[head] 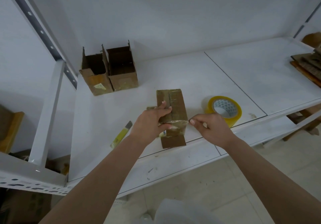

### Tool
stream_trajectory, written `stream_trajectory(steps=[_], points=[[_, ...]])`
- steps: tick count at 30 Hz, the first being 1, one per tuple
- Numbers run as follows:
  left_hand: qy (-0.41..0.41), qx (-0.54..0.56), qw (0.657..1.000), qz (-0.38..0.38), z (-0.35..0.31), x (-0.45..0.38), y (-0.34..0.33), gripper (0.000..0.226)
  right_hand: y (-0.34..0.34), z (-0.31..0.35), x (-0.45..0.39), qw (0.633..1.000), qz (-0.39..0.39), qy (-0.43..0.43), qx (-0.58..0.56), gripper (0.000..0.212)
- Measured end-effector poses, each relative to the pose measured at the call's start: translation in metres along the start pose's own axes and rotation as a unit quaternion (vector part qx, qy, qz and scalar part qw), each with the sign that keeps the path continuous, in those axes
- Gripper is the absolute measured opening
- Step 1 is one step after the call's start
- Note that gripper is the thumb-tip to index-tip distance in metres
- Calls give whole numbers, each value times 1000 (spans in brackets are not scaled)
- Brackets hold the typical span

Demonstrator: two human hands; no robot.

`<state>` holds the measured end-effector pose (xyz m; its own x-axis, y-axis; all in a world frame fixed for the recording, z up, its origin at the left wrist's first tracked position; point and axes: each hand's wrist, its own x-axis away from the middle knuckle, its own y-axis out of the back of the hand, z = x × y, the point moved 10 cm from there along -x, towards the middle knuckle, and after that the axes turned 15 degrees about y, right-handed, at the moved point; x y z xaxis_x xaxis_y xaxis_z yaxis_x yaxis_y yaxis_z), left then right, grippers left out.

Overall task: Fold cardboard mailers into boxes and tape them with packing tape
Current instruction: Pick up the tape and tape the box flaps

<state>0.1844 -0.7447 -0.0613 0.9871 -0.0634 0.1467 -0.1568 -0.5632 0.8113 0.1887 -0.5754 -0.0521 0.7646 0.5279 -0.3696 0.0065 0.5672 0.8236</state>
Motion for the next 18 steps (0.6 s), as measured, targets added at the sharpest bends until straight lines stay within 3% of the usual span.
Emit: stream_trajectory(steps=[4, 8, 10, 14, 18], points=[[5, 21, 1000, 12, 0, -1, 1, 64, -3, -1, -5, 998, 25, 7, -62, 9], [12, 27, 999, 13, 0, -2, 2, 65, -2, -2, -12, 996, 51, -1, -78, 31], [15, 28, 999, 15, 0, -2, 2, 65, -3, 3, -17, 998, 51, 17, -33, 39], [13, 26, 999, 24, -2, -2, 2, 65, -5, 1, -25, 994, 79, 45, 64, 27], [4, -11, 999, 41, -6, -4, 1, 67, -2, -3, -44, 973, 143, 72, 165, 48]])
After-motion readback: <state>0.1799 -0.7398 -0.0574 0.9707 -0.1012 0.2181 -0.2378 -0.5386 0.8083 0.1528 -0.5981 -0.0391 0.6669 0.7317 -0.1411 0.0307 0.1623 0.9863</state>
